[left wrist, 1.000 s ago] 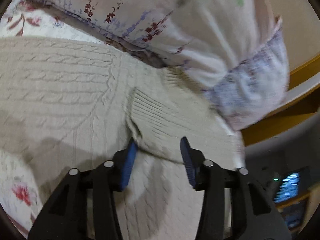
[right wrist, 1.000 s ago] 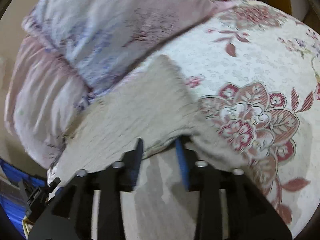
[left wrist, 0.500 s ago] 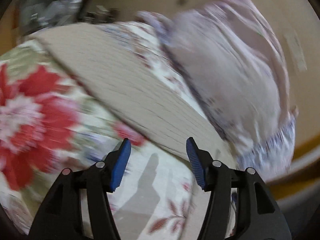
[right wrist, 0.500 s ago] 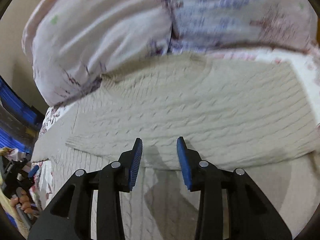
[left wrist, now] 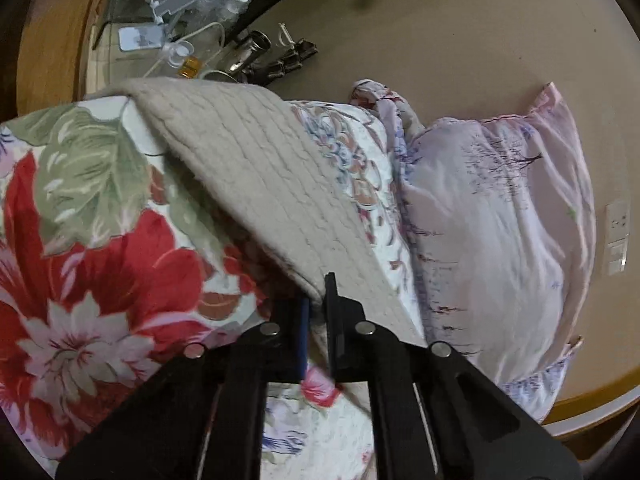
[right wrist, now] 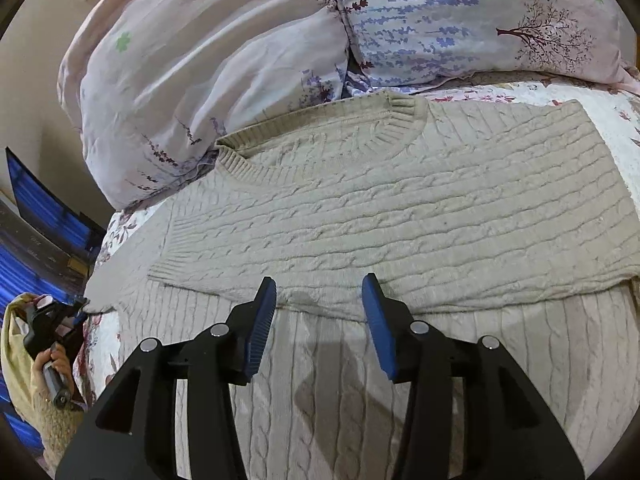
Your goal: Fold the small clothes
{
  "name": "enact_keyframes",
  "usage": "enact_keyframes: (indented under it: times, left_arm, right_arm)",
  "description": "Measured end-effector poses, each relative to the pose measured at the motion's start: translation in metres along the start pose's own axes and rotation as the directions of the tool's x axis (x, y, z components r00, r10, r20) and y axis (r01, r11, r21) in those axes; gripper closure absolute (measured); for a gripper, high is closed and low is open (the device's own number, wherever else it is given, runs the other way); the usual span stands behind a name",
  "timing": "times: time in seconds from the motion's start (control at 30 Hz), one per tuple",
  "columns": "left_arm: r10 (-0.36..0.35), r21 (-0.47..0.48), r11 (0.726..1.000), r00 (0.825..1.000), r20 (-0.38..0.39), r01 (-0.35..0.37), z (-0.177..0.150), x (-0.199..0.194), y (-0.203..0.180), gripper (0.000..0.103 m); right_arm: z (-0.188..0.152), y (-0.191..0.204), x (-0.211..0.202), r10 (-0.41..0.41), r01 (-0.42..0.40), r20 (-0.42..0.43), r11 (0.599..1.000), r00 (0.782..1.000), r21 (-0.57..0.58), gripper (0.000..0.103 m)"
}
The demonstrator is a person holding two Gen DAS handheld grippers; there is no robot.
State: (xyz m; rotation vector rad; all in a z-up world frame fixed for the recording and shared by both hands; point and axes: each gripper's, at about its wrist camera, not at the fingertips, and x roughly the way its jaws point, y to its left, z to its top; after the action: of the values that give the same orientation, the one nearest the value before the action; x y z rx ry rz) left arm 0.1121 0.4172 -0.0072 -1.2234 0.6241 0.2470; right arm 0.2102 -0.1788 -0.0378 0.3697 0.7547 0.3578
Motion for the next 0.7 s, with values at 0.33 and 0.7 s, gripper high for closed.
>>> enact_keyframes:
  times: [0.33,0.7]
  left_arm:
    - [-0.215,0.269,0.938,0.975,-0.05,0.221,-0.057,-0.007,-0.12,0.098]
    - [-0.172,0.482,0.785,0.885,-0.433,0.388,-0.239,0.094,-0.205,0.097]
  right_arm:
    - [0.003,-0.015,-0.021,0.026,-0.026,0.025,0.999,0.999,0.033,0.049]
    - [0.001,-0.039,-0.037,0.013,-0.017,0.05,0.998,0.999,0.067,0.048]
